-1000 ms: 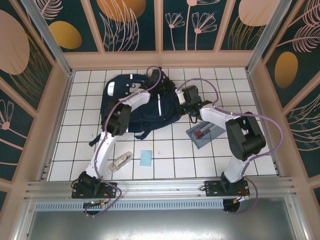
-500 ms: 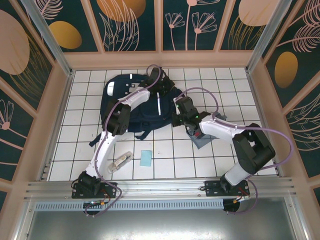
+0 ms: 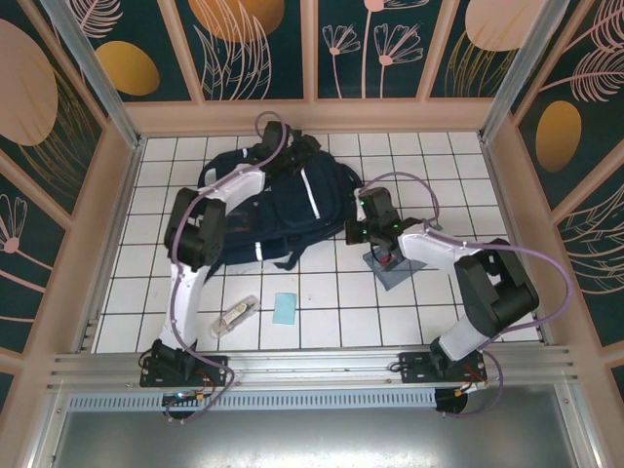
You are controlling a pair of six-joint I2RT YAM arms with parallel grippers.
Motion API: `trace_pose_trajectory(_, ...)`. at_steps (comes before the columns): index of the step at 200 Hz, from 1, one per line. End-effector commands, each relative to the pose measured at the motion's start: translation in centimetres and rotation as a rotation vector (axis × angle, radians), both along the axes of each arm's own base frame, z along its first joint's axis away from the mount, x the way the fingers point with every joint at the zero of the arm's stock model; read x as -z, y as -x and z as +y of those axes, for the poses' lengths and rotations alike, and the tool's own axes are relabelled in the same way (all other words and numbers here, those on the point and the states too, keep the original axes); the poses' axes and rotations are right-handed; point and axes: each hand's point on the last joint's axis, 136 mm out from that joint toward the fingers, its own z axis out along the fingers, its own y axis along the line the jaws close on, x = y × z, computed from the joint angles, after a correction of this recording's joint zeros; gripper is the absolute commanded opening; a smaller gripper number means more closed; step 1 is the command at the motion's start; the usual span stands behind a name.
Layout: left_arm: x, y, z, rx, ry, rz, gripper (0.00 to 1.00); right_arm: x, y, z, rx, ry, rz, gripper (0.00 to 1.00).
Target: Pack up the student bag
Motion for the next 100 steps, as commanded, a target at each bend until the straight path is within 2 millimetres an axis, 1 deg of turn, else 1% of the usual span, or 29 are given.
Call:
trace_pose_trajectory(1, -3.1, 2.1, -0.2, 0.047, -0.010, -0.090, 0.60, -0.7, -2.4, -0.3, -0.023, -0.013, -0.067, 0.00)
trace_pose_trajectory(15, -1.8, 3.4, -1.1, 0.080, 0.001, -0.062, 0.60, -0.6, -3.4, -0.4, -0.034, -0.010, -0.071, 0.00)
trace_pose_trajectory(22, -0.8, 3.8, -1.7, 0.097, -0.005, -0.041, 0.60, -0.4, -3.8, -0.4, -0.040, -0.005, -0.069, 0.00)
trace_pose_trajectory(28, 0.0, 3.9, -2.2, 0.110, -0.008, -0.026, 0.60, -0.4, -4.1, -0.3, -0.047, 0.000, -0.068, 0.00)
trace_pose_trajectory(36, 1.6, 4.1, -2.9, 0.125, -0.011, 0.002, 0.60, -0.1, -4.4, -0.2, -0.049, 0.011, -0.064, 0.00)
trace_pose_trajectory(49, 3.7, 4.1, -3.8, 0.138, -0.007, 0.026, 0.59, 0.2, -4.3, 0.1, -0.060, 0.008, -0.041, 0.00)
trace_pose_trajectory(60, 5.8, 3.9, -4.2, 0.136, -0.001, 0.057, 0.59, 0.4, -3.9, 0.3, -0.064, -0.002, -0.024, 0.00)
trace_pose_trajectory(78, 8.0, 4.2, -5.0, 0.137, 0.049, 0.089, 0.58, 0.9, -2.6, 0.5, -0.069, -0.004, 0.003, 0.00)
trace_pose_trajectory(88, 8.8, 4.3, -5.4, 0.130, 0.051, 0.084, 0.57, 1.1, -1.6, 0.8, -0.075, -0.008, 0.023, 0.00)
trace_pose_trajectory(100, 10.0, 4.3, -5.2, 0.096, 0.028, 0.083, 0.57, 1.6, -0.1, 1.4, -0.090, -0.009, 0.051, 0.00)
